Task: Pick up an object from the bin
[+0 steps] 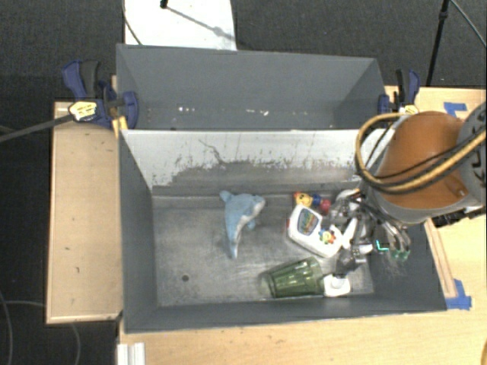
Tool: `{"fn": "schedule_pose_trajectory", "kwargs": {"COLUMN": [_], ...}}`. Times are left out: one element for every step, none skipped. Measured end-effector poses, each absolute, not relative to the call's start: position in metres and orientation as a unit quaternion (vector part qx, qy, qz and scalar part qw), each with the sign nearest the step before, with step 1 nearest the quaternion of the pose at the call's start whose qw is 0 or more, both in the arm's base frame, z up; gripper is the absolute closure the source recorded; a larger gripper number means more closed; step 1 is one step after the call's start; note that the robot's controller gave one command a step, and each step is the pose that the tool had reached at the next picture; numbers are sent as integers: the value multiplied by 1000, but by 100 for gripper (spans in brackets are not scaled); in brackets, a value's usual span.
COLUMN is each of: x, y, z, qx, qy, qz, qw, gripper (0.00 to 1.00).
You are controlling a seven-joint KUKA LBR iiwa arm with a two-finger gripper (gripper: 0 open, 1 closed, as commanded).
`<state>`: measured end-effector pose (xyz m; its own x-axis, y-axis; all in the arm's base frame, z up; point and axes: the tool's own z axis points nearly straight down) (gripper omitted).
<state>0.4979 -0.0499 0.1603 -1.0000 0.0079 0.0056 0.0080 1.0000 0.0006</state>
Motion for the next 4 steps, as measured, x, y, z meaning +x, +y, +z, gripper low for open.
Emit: {"fn": "schedule_pose_trajectory", "kwargs": {"x": [500, 487, 510, 500], "y": [-50, -18, -72, -55], "z": [164, 100, 77, 75], "qx": [-3, -23, 98, 118], "qy": [-1000, -1000, -995, -993], "qz": [0, 0, -2, 1], "qw": [-1, -4, 4, -2], "gripper": [0, 0, 0, 0]}}
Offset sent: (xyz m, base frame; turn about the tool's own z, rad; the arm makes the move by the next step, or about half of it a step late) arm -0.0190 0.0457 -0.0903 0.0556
